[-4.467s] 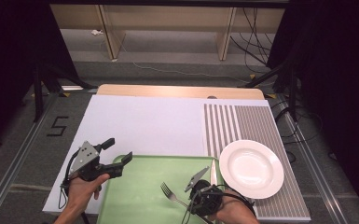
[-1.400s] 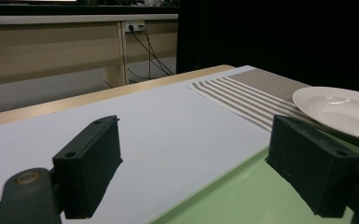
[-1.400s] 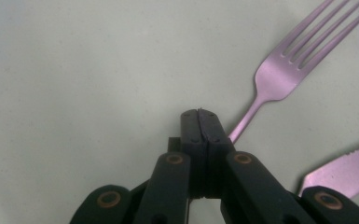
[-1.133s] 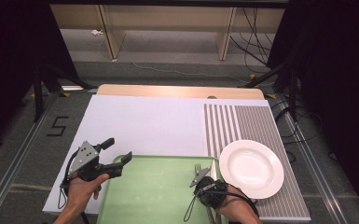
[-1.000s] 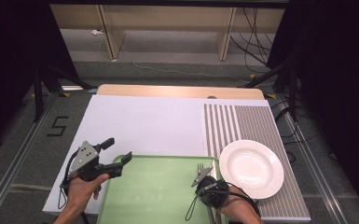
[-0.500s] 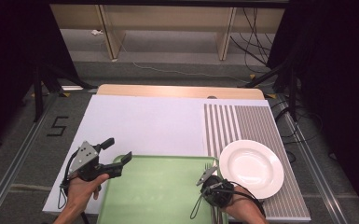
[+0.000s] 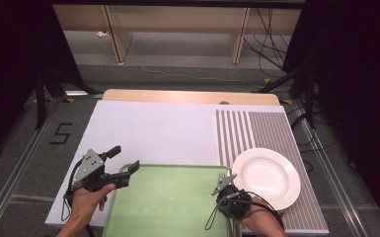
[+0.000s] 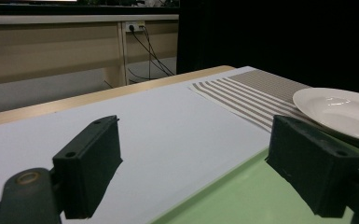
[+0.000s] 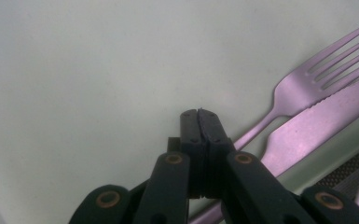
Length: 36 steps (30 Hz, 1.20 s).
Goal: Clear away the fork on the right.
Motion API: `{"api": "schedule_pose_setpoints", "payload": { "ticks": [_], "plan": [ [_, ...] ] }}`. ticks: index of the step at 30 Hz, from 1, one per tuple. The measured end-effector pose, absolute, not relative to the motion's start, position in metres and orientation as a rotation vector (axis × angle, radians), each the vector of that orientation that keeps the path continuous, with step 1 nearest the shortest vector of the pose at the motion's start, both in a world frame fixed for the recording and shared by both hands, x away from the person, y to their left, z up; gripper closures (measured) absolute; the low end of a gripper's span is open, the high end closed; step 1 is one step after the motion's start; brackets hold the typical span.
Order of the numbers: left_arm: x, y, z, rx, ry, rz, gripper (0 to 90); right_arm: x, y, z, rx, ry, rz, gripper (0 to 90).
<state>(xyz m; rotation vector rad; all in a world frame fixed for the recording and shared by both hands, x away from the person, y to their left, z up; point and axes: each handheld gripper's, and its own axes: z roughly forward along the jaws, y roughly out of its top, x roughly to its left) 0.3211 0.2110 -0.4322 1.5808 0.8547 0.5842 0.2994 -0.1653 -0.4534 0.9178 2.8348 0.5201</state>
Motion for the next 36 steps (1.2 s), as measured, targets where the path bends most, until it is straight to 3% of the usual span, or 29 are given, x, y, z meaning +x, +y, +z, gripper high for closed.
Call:
{"api": "schedule_pose_setpoints", "payload": {
  "ticks": [6, 11, 19, 29, 36],
  "plan": [
    [0.321, 0.211, -0.432, 1.58, 0.855, 0.585, 16.6, 0.301, -0.174, -0.444, 0.955, 2.785, 0.627, 78.5],
    [0.321, 0.211, -0.432, 1.581, 0.856, 0.585, 16.6, 0.302, -0.183, -0.437, 0.967, 2.752, 0.736, 59.0],
    [0.321, 0.211, -0.432, 1.58, 0.855, 0.584, 16.6, 0.307, -0.201, -0.427, 1.068, 2.663, 0.867, 38.4],
    [0.321, 0.211, -0.432, 1.58, 0.853, 0.583, 16.6, 0.311, -0.227, -0.417, 1.16, 2.519, 0.998, 24.1],
    [0.321, 0.211, -0.432, 1.581, 0.855, 0.584, 16.6, 0.313, -0.246, -0.413, 1.254, 2.447, 1.068, 21.9]
  ]
}}
